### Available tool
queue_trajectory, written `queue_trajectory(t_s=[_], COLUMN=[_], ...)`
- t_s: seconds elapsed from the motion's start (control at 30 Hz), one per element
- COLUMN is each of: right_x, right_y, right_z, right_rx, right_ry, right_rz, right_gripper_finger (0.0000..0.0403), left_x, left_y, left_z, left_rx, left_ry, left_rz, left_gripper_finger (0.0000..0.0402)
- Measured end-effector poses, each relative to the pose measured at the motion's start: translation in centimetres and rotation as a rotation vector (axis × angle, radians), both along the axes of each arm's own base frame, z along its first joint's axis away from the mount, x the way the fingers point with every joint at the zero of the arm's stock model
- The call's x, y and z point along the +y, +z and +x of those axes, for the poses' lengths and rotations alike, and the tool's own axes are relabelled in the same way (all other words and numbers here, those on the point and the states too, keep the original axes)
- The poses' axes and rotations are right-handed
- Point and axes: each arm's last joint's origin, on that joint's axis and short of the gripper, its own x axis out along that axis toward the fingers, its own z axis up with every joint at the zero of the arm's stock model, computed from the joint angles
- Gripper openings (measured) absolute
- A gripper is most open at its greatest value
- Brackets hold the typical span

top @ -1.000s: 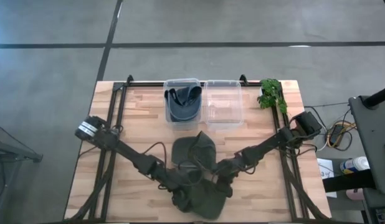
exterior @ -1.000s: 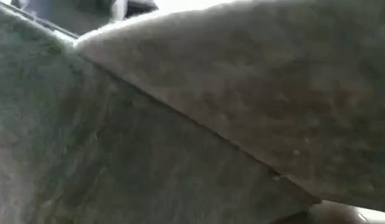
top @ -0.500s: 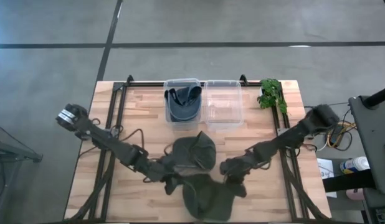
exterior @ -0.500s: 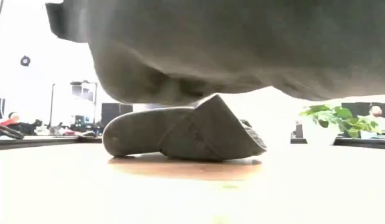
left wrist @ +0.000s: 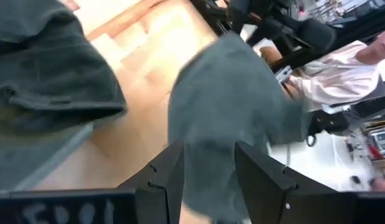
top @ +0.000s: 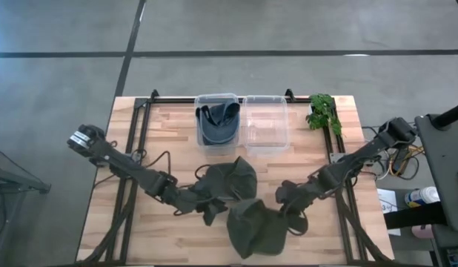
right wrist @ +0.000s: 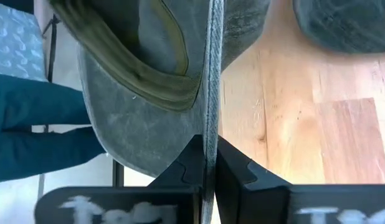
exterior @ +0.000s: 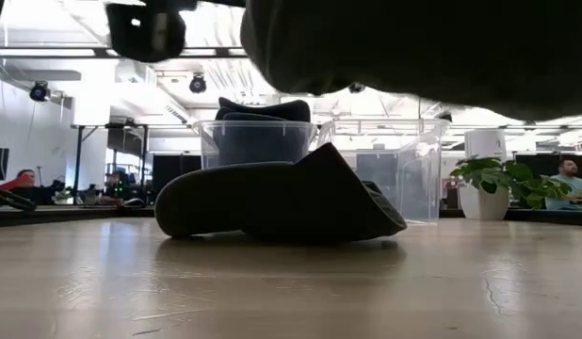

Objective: Pick & Place hat
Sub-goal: Put the bottom black cap into the right transparent bin

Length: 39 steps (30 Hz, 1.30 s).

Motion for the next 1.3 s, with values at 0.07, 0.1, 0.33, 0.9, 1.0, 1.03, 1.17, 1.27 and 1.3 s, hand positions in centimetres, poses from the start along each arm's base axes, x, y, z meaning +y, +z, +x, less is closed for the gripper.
queue_trajectory(t_s=[0.07, 0.1, 0.33, 0.9, 1.0, 1.03, 1.17, 1.27, 1.3], right_x=[0.1, 0.1, -0.1, -0.4, -0.7, -0.7, -1.0, -1.4, -1.6], right_y=[0.1, 0.3, 1.3, 2.4, 2.5, 2.6, 2.8, 2.9, 3.1], right_z=[0.3, 0.6, 2.5, 3.6, 3.7, 3.7, 3.1, 2.6, 2.4], right_rx=[-0.017, -0.038, -0.096, -0.126, -0.131, -0.134, -0.117, -0.089, -0.092], right_ry=[0.004, 0.001, -0.013, 0.034, 0.025, 0.023, -0.003, -0.062, -0.083], right_rz=[-0.007, -0.009, -0.023, -0.010, -0.011, -0.012, -0.044, -0.066, -0.066], right_gripper_finger=[0.0012, 0.0012, 0.0012, 0.0013, 0.0013, 0.0013, 0.0013, 0.0013, 0.0013], left_x=[-0.1, -0.1, -1.0, -0.4, -0.3, -0.2, 0.2, 0.8, 1.0], left_y=[-0.6, -1.0, -1.4, -1.3, -0.6, -0.2, 1.7, 3.0, 3.6], left_z=[1.0, 1.7, 6.8, 9.4, 9.1, 8.9, 7.7, 6.7, 6.3], left_rx=[0.020, 0.033, 0.034, 0.255, 0.259, 0.263, 0.273, 0.271, 0.265], left_ry=[-0.005, -0.007, -0.082, -0.188, -0.206, -0.217, -0.244, -0.224, -0.201], left_rz=[0.017, 0.027, 0.075, 0.251, 0.282, 0.299, 0.349, 0.365, 0.382], left_gripper_finger=[0.0133, 0.0133, 0.0133, 0.0133, 0.0133, 0.0133, 0.0133, 0.0133, 0.0133])
